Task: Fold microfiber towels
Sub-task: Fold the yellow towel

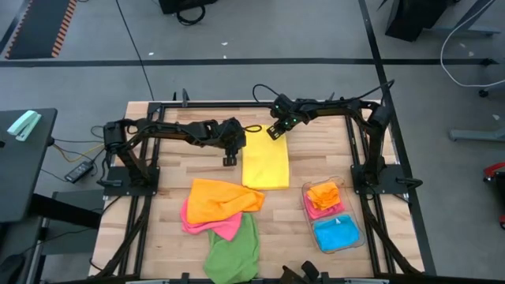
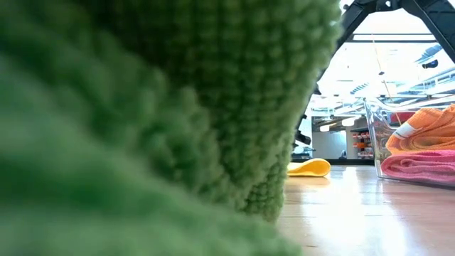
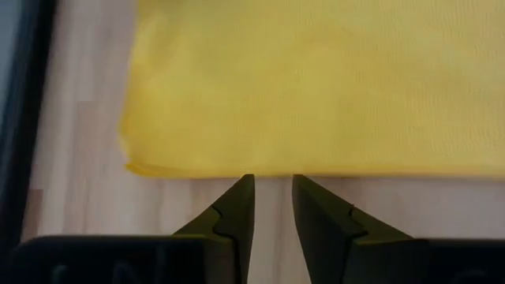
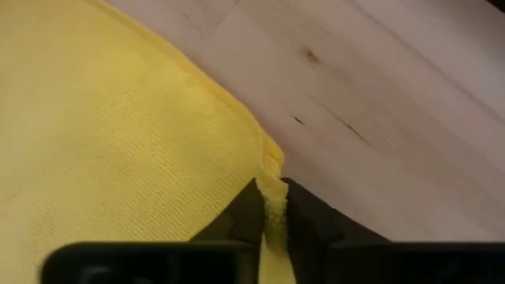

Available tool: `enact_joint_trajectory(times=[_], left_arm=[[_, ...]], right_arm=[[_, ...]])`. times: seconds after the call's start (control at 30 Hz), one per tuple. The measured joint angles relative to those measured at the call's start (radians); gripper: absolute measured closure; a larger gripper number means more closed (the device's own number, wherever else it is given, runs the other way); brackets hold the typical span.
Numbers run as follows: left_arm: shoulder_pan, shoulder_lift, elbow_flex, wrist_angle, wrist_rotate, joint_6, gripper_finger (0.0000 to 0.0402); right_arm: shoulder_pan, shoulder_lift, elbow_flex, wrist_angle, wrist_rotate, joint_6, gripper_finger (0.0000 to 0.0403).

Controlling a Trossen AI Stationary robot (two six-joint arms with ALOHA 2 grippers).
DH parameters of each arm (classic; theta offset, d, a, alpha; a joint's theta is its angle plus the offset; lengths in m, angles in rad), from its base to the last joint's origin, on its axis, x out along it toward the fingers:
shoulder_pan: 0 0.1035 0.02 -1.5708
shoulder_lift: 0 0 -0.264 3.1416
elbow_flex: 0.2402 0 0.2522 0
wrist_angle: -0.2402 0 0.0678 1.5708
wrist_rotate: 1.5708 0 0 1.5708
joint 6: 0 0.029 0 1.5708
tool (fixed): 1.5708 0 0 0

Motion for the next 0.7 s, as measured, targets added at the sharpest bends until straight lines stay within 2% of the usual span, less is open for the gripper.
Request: enact_joint_trajectory(times=[0.17, 0.37, 0.47, 0.7], left_arm=[[0.086, 0.003, -0.09, 0.179, 0.075, -0.032, 0.0305], [0.168, 0.003, -0.137, 0.351, 0.159, -0.176, 0.0287], [0.185, 0.005, -0.138, 0.388, 0.195, -0.214, 0.0261], [0.195, 0.079, -0.138, 0.454, 0.198, -0.272, 0.0181]], right_arm=[[0.022, 0.0, 0.0, 0.0, -0.018, -0.055, 0.0387], [0.048, -0.022, 0.0, 0.0, -0.041, -0.135, 0.0394], [0.069, -0.031, 0.0, 0.001, -0.041, -0.16, 0.0395], [0.088, -0.031, 0.0, -0.006, -0.01, -0.178, 0.0396]])
